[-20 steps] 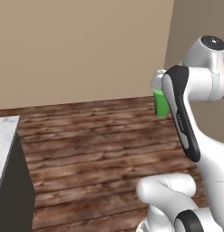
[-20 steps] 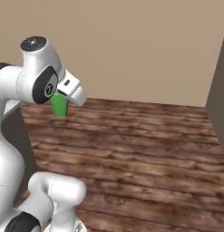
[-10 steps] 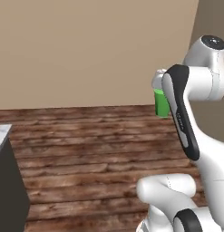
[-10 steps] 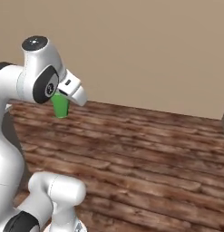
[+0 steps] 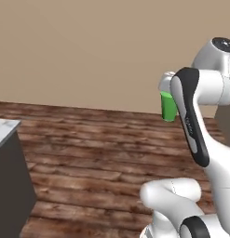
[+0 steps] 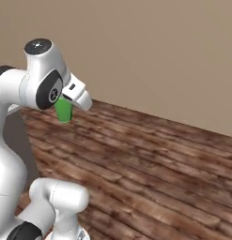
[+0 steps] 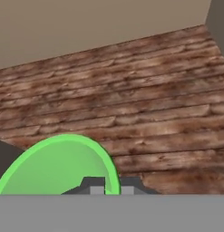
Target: There is a tray on the dining counter. Grab the cup, mug, and pitcher and place them on the tray. The pitcher may be placed next to the tray if it cannot fit the tray.
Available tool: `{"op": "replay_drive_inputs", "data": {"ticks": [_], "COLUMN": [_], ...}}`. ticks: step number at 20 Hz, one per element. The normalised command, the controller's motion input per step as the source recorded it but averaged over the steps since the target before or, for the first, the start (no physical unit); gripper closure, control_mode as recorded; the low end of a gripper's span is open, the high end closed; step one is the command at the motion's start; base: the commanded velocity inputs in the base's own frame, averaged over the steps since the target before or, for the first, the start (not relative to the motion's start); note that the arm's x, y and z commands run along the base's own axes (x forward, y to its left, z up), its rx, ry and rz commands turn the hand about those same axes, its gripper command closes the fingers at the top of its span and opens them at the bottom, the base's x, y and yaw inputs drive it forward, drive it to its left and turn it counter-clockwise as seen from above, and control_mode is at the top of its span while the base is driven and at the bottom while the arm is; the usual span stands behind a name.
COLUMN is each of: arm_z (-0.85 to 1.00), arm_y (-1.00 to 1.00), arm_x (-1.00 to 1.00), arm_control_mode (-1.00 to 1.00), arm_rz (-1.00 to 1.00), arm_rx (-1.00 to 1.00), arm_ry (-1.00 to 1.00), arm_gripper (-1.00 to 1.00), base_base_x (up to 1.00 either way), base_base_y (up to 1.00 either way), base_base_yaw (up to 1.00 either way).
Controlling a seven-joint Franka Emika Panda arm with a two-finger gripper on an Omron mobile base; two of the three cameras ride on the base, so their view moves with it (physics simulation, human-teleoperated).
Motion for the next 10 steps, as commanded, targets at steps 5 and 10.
{"op": "replay_drive_inputs", "data": {"ticks": [5,10], "arm_z": [0.0,0.0], "arm_y": [0.0,0.0], "arm_x": [0.0,0.0], "arm_control_mode": [1.0,1.0], "arm_rz": [0.0,0.0], "arm_rx": [0.0,0.0], "arm_ry": [0.0,0.0], "arm_gripper": [1.0,1.0], "base_base_x": [0.6,0.56], "base_base_y": [-0.48,-0.64], "base_base_yaw": [0.46,0.56]}}
